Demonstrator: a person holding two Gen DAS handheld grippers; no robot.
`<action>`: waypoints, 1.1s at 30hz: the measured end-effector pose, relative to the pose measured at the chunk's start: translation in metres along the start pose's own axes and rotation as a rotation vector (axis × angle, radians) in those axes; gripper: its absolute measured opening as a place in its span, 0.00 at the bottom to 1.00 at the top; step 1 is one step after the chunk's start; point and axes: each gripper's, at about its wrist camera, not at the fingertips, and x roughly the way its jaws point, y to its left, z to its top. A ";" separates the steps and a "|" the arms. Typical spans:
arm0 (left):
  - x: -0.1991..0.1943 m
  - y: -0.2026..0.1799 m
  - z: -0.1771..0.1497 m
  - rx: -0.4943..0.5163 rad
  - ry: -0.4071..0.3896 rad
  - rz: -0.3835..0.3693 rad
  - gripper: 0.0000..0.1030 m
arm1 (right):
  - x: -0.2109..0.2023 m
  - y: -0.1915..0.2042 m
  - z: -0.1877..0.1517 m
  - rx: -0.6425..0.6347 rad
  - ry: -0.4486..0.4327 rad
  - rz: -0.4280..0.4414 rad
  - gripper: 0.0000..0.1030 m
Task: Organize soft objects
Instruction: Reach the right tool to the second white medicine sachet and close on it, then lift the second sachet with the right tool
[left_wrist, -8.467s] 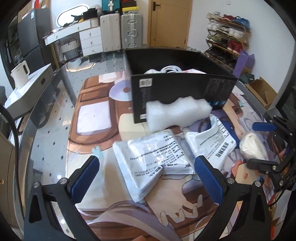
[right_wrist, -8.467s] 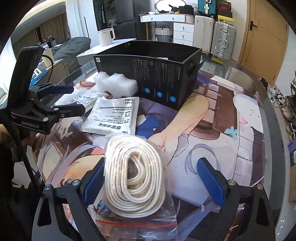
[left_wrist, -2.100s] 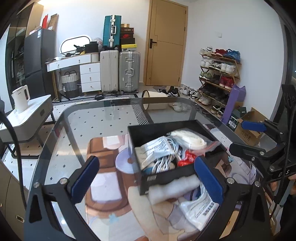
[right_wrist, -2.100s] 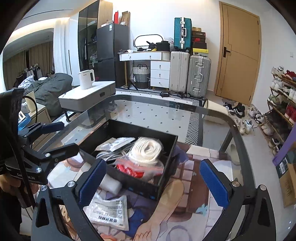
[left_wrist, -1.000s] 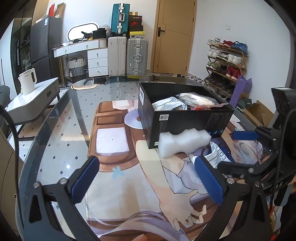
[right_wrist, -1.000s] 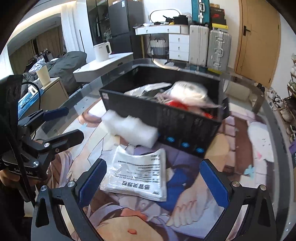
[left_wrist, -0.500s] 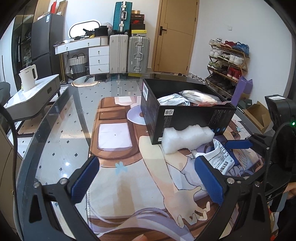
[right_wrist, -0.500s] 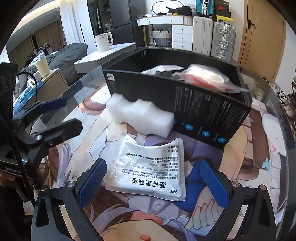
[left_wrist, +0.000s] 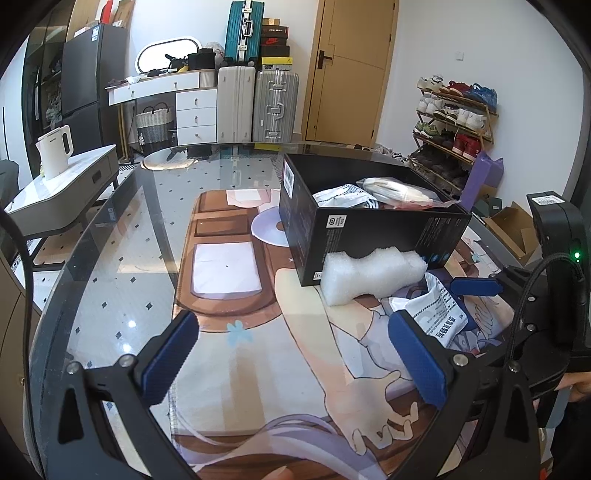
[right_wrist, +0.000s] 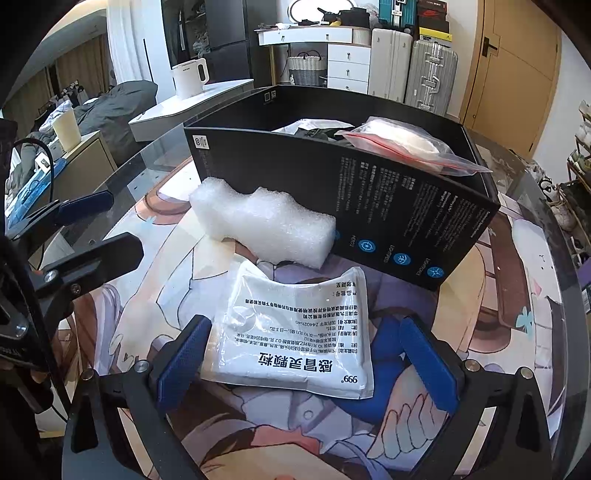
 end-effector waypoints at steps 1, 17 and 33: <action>0.000 0.000 0.000 0.001 0.000 0.003 1.00 | -0.002 -0.002 -0.002 0.000 -0.001 0.000 0.99; 0.000 0.000 -0.001 0.003 0.006 0.008 1.00 | -0.015 -0.011 -0.009 -0.005 -0.033 -0.001 0.68; 0.000 -0.002 -0.003 0.008 0.009 0.021 1.00 | -0.030 -0.035 -0.017 0.038 -0.034 0.025 0.21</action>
